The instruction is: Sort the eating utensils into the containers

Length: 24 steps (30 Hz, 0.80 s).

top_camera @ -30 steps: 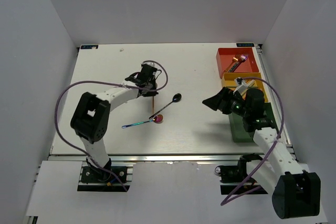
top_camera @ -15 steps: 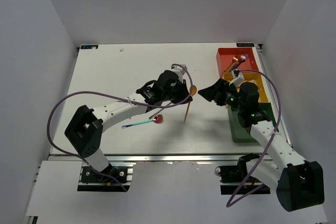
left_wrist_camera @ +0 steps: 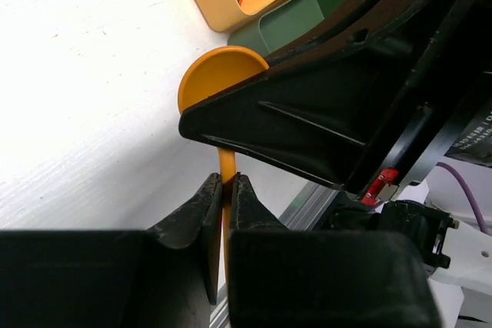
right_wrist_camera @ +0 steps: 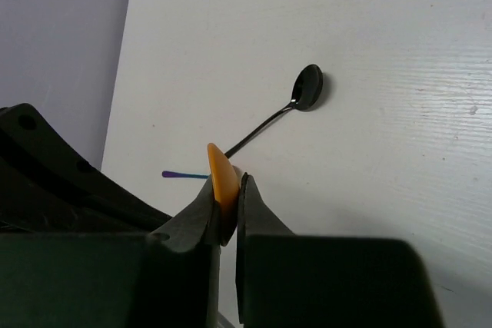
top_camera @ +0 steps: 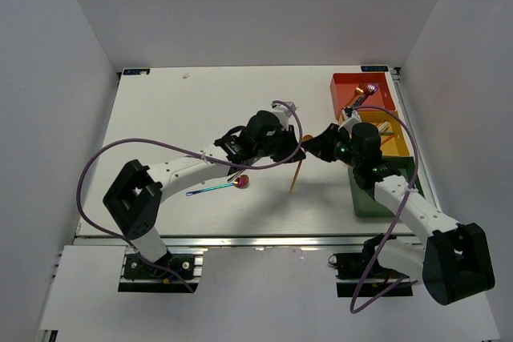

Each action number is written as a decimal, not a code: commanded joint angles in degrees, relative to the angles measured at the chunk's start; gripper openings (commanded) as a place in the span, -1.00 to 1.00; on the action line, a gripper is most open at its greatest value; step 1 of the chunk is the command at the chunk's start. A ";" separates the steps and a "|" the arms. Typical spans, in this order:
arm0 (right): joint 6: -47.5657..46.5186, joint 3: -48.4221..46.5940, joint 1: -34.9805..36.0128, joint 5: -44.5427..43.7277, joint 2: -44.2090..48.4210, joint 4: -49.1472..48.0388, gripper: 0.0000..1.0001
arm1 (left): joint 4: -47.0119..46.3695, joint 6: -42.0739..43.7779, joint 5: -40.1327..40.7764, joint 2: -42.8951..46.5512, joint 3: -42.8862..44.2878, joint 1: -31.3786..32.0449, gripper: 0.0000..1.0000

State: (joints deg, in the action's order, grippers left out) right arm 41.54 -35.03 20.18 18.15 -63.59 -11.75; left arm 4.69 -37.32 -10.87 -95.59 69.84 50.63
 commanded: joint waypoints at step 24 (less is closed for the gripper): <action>-15.17 -3.20 -35.03 -36.51 14.55 31.44 -1.00 | 37.50 11.22 52.35 20.44 -6.30 -1.94 0.96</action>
State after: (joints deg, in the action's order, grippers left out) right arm 28.56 -37.78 -12.93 -15.81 -48.88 18.98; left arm 37.45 -27.40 34.54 -76.27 65.12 49.21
